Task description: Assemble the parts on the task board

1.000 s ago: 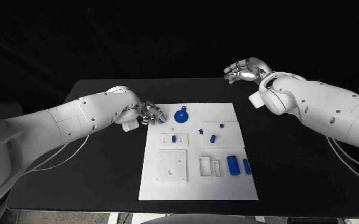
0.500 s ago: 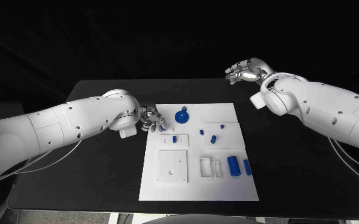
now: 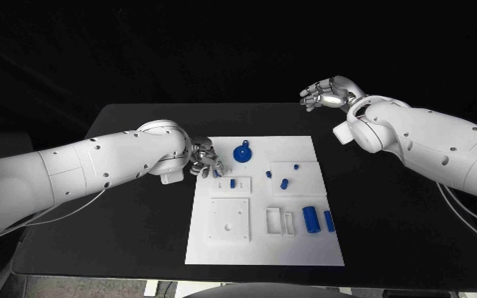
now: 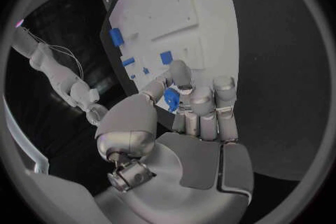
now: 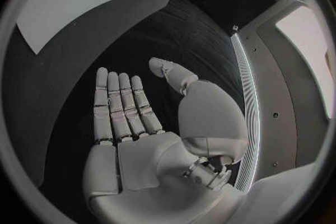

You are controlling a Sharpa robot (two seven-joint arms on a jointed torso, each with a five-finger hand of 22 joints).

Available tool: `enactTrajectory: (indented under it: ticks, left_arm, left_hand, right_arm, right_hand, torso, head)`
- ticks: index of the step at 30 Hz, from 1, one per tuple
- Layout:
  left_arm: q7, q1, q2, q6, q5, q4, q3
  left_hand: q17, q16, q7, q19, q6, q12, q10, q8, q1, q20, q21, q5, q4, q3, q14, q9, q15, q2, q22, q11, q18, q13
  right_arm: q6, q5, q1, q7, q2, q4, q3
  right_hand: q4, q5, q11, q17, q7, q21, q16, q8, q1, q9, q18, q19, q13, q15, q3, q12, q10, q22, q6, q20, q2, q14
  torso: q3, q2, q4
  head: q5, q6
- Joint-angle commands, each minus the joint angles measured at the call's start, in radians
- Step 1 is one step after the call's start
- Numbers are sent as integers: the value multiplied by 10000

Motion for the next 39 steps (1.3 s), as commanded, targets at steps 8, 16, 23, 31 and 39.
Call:
enactTrajectory:
  ticks: [8,16,23,31,39]
  left_arm:
    - [-140,-5,38,-324,-308,240,-263]
    - [-232,-66,85,-463,-324,239,-330]
    - [-254,-101,94,-475,-399,246,-351]
    - [-242,-263,80,-506,-466,245,-394]
    - [-270,-278,53,-523,-602,301,-403]
  left_hand:
    - [73,122,-202,122,736,50,101,49,-138,-804,75,-48,34,4,124,-17,-94,50,0,-36,154,52]
    - [94,138,-206,130,738,64,101,47,-140,-811,86,-47,21,12,127,-23,-103,45,6,-43,159,66]
    - [106,147,-208,138,742,74,103,48,-149,-816,94,-47,25,14,128,-26,-107,48,11,-46,162,75]
    - [134,173,-218,156,760,103,113,56,-157,-829,115,-17,23,23,136,-27,-117,63,21,-56,171,97]
    - [152,190,-223,166,769,121,115,62,-163,-836,128,-4,18,27,140,-27,-123,68,28,-62,175,112]
  right_arm:
    - [130,13,-13,70,7,6,3]
    - [178,17,-25,46,18,-15,3]
    - [226,17,-32,29,9,-6,3]
    - [234,22,-44,41,5,-3,3]
    - [225,22,-49,48,-8,10,3]
  right_hand:
    - [-20,48,-9,-29,64,-58,64,62,-40,-19,152,3,-24,31,-24,47,-68,15,-81,52,73,-77]
    - [-19,47,-8,-37,65,-61,71,63,-43,-23,152,2,-32,32,-25,54,-71,19,-83,53,75,-80]
    - [-15,44,-6,-49,67,-66,77,63,-53,-30,153,-3,-45,35,-32,59,-79,24,-88,55,75,-89]
    - [-16,45,-4,-59,68,-70,84,64,-53,-34,152,-6,-54,36,-33,65,-84,28,-91,55,79,-94]
    - [-18,45,-4,-68,68,-72,91,65,-51,-39,152,-8,-63,37,-33,71,-87,33,-93,55,81,-98]
  torso:
    - [12,8,-8]
    - [8,0,-7]
    - [21,10,-13]
    - [19,11,-11]
    - [20,7,-7]
  head:
    - [26,-57]
    - [38,-59]
    - [60,-93]
    - [103,-191]
    - [104,-222]
